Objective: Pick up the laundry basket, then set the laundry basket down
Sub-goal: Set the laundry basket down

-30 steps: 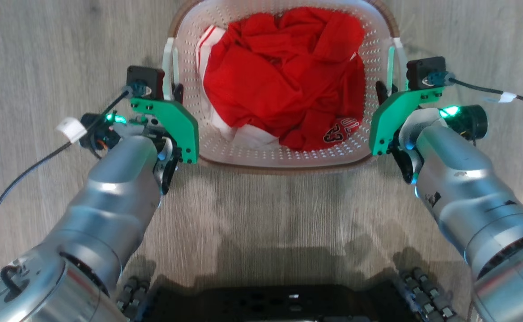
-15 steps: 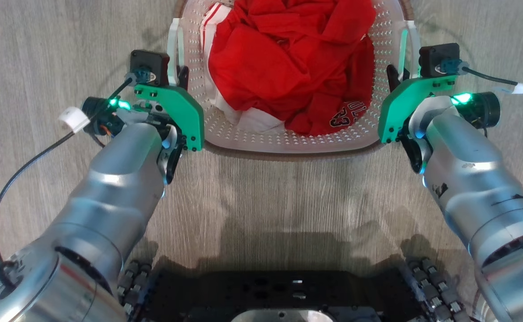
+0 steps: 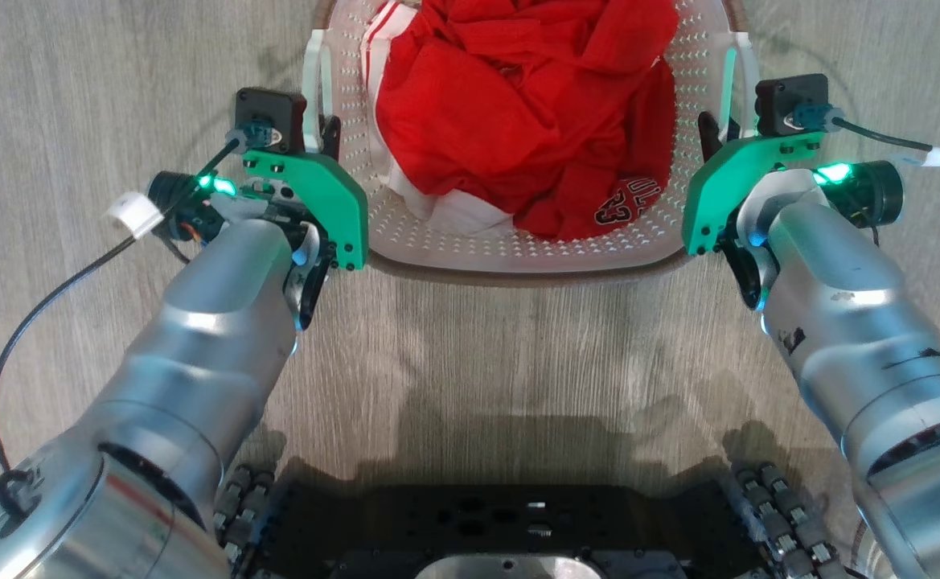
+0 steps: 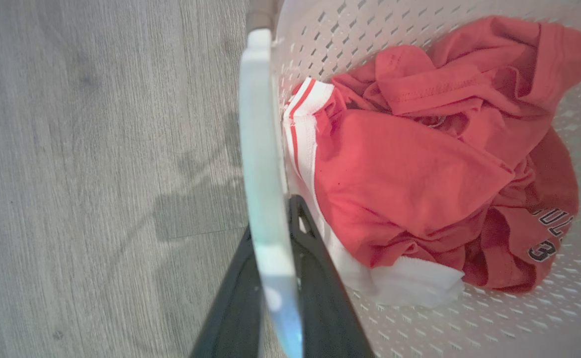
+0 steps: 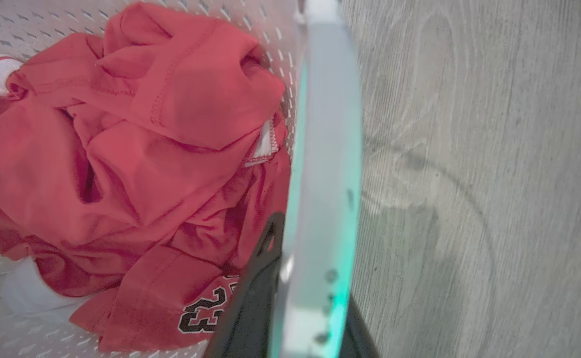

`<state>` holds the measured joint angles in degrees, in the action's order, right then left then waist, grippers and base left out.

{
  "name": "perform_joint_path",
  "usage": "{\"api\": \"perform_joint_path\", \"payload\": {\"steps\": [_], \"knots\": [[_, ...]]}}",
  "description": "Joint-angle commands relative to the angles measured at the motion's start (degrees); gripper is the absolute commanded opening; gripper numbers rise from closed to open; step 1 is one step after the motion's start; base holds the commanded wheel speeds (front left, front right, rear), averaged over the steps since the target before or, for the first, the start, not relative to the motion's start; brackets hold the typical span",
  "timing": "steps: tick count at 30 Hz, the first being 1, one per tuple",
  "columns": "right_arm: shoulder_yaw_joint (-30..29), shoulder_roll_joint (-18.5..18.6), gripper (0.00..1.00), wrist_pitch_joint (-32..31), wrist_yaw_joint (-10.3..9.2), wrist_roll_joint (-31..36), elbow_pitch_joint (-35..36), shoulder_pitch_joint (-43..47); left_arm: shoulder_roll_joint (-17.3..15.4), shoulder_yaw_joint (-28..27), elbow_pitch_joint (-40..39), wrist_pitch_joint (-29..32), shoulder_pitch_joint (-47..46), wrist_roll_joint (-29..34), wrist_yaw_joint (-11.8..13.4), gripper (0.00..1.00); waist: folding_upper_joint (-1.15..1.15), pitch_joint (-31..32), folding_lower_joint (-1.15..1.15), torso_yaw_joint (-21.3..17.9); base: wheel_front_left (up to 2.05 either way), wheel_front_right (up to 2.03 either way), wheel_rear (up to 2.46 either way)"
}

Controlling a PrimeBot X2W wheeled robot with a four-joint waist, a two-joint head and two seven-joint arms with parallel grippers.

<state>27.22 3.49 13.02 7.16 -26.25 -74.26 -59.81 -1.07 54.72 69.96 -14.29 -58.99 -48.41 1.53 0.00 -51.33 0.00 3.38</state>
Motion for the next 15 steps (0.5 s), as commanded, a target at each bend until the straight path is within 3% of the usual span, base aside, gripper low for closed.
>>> {"api": "perform_joint_path", "payload": {"steps": [1, 2, 3, 4, 5, 6, 8, 10, 12, 13, 15], "knots": [[0.68, -0.6, 0.28, 0.59, 0.33, 0.72, 0.31, 2.3, -1.83, -1.2, 0.46, -0.71, -0.19, 0.74, 0.06, 0.0, 0.0, 0.01, 0.0, -0.07, 0.0, 0.0, 0.0], [0.71, -0.6, 0.34, 0.56, 0.33, 0.66, 0.31, 2.32, -1.83, -1.21, 0.51, -0.71, -0.14, 0.7, 0.06, 0.0, 0.0, 0.02, 0.0, -0.09, 0.0, 0.0, 0.0], [0.73, -0.6, 0.38, 0.49, 0.33, 0.58, 0.31, 2.35, -1.82, -1.22, 0.56, -0.71, -0.1, 0.65, 0.07, 0.07, 0.0, 0.05, 0.0, -0.12, 0.0, 0.0, 0.0], [0.75, -0.6, 0.42, 0.43, 0.33, 0.5, 0.31, 2.39, -1.82, -1.21, 0.64, -0.71, -0.05, 0.59, 0.12, 0.27, 0.0, 0.09, 0.0, -0.15, 0.0, 0.0, 0.0], [0.78, -0.6, 0.47, 0.4, 0.33, 0.46, 0.31, 2.43, -1.82, -1.22, 0.76, -0.71, 0.05, 0.46, 0.19, 0.36, 0.0, 0.14, 0.0, -0.18, 0.0, 0.0, 0.0], [0.78, -0.6, 0.47, 0.4, 0.33, 0.46, 0.31, 2.43, -1.82, -1.22, 0.76, -0.71, 0.05, 0.46, 0.19, 0.36, 0.0, 0.14, 0.0, -0.18, 0.0, 0.0, 0.0], [0.78, -0.6, 1.0, 0.44, 0.33, 0.42, 0.31, 2.5, -1.82, -1.14, 1.05, -0.71, 0.28, 0.06, 0.18, 0.41, 0.0, 0.28, 0.0, -0.28, 0.0, 0.0, 0.0], [0.64, -0.6, 1.0, 0.59, 0.33, 0.62, 0.31, 2.56, -1.82, -1.11, 1.28, -0.69, 0.47, -0.42, 0.34, 0.5, 0.0, 0.45, 0.0, -0.36, 0.0, 0.0, 0.0], [0.45, -0.6, 1.0, 0.77, 0.33, 0.84, 0.31, 2.63, -1.82, -0.94, 1.44, -0.6, 0.63, -0.85, 0.41, 0.88, 0.0, 0.7, 0.0, -0.42, 0.0, 0.0, 0.0], [0.36, -0.61, 1.0, 0.89, 0.33, 0.97, 0.31, 2.6, -1.81, -0.83, 1.51, -0.59, 0.72, -1.03, 0.45, 1.0, 0.0, 0.85, 0.0, -0.46, 0.0, 0.0, 0.0], [0.13, -0.61, 1.0, 1.1, 0.33, 1.17, 0.31, 2.53, -1.81, -0.72, 1.6, -0.6, 0.92, -1.44, 0.62, 1.0, 0.0, 1.28, 0.0, -0.51, 0.0, 0.0, 0.0]]}}
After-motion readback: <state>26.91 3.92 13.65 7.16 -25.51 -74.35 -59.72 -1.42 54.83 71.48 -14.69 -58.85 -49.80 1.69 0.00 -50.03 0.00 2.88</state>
